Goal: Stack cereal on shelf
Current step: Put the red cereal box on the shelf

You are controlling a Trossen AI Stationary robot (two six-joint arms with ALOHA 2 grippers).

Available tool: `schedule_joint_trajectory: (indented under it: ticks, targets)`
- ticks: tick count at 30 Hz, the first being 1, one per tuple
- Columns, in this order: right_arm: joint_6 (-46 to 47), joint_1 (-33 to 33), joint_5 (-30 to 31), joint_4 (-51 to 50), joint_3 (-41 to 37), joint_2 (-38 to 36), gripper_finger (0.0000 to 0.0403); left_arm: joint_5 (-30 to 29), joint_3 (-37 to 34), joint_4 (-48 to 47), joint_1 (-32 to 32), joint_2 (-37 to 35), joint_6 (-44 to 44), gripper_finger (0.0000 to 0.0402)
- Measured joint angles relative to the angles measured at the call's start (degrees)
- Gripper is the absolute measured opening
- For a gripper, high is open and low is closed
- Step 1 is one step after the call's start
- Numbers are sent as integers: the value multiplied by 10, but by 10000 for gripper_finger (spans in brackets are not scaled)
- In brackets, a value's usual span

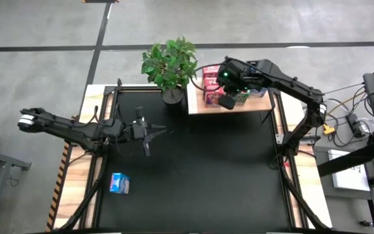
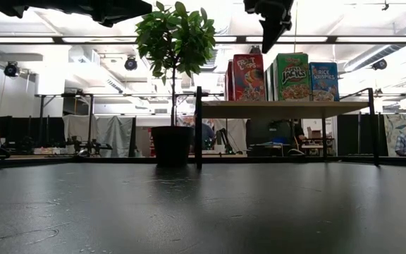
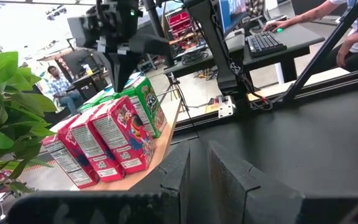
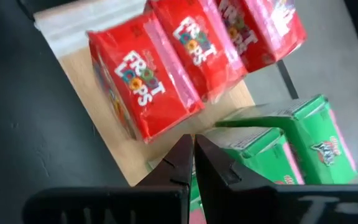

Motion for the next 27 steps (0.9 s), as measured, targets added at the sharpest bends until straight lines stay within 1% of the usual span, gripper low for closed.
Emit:
schedule_joint_trajectory:
  ticks: [5, 27]
  targets:
    - [-5, 0, 4, 6, -7, 10, 9, 0, 0, 0, 0, 0, 0, 39]
    - [-2, 0, -6, 36, -7, 10, 9, 0, 0, 0, 0, 0, 0, 39]
